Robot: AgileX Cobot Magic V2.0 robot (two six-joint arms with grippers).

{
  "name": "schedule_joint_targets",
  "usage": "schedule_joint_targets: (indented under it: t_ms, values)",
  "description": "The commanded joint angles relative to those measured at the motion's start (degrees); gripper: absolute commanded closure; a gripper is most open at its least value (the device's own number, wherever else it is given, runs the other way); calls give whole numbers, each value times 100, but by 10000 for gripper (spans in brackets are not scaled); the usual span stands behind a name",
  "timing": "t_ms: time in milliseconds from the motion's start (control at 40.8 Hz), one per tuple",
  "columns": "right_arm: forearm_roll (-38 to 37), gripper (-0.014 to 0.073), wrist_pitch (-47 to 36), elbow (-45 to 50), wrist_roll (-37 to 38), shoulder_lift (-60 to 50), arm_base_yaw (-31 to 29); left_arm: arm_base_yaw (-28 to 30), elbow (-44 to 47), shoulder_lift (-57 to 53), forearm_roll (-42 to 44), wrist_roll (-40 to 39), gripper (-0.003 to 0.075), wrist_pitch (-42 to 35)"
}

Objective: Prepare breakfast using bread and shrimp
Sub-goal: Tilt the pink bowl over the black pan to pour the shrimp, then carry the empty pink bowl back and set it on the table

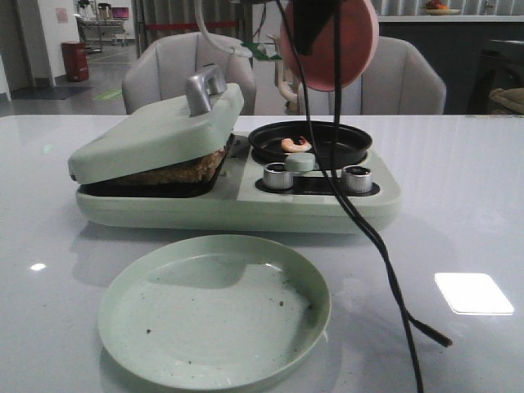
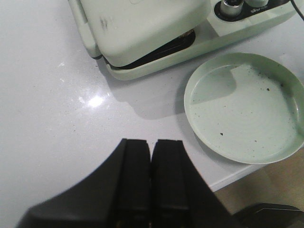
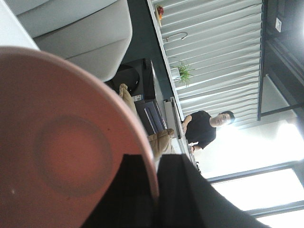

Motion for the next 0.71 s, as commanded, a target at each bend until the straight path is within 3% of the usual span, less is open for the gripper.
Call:
schedule_joint_targets:
  t_ms: [0, 221, 392, 687]
  values:
    - [-562, 549, 236, -172, 39, -411, -13, -23, -165, -9, 19, -57, 610, -350]
    - [-193, 549, 489, -172, 39, -539, -13, -23, -165, -9, 19, -57, 610, -350]
    - [1071, 549, 450, 86, 39, -1215, -184, -23, -165, -9, 19, -57, 610, -350]
    - [3381, 550, -649, 1898, -49, -2970, -1509, -23, -165, -9, 19, -57, 610, -350]
